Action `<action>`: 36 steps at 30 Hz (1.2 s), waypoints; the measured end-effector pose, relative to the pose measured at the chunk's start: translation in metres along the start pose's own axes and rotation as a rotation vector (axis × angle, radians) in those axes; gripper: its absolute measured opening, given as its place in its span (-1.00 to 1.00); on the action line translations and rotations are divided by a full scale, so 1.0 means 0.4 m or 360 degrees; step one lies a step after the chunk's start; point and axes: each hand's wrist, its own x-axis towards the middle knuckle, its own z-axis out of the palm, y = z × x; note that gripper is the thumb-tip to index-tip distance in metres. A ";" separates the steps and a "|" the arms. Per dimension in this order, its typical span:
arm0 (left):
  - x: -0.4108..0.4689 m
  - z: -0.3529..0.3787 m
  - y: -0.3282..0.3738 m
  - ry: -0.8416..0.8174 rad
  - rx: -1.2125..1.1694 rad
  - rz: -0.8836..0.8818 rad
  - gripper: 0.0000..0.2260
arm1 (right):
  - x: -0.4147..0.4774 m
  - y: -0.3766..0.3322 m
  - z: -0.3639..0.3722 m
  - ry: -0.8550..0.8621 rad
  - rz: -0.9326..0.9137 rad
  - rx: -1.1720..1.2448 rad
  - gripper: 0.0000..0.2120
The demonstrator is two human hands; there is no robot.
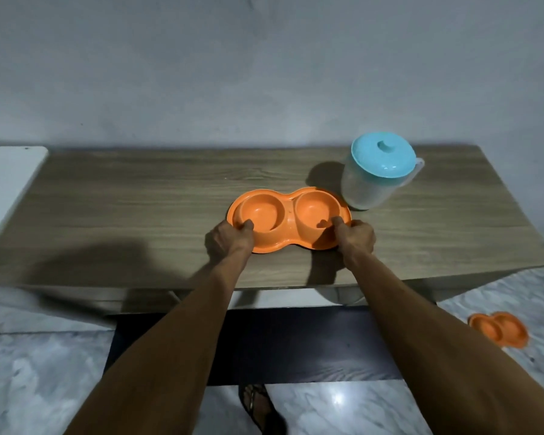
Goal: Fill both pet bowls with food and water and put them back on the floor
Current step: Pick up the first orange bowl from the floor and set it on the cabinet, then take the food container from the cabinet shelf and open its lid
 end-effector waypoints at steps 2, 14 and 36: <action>-0.001 -0.003 -0.003 -0.0011 0.0027 0.0016 -0.55 | 0.010 0.008 0.008 0.0010 -0.0022 -0.0042 -0.59; -0.131 -0.104 -0.071 -0.0142 -0.0235 -0.0014 -0.42 | -0.129 0.074 -0.059 -0.0072 -0.0194 -0.0095 -0.46; -0.180 -0.127 -0.556 0.0019 -0.0195 -0.0077 -0.60 | -0.363 0.444 0.148 -0.0372 -0.0272 0.0054 -0.77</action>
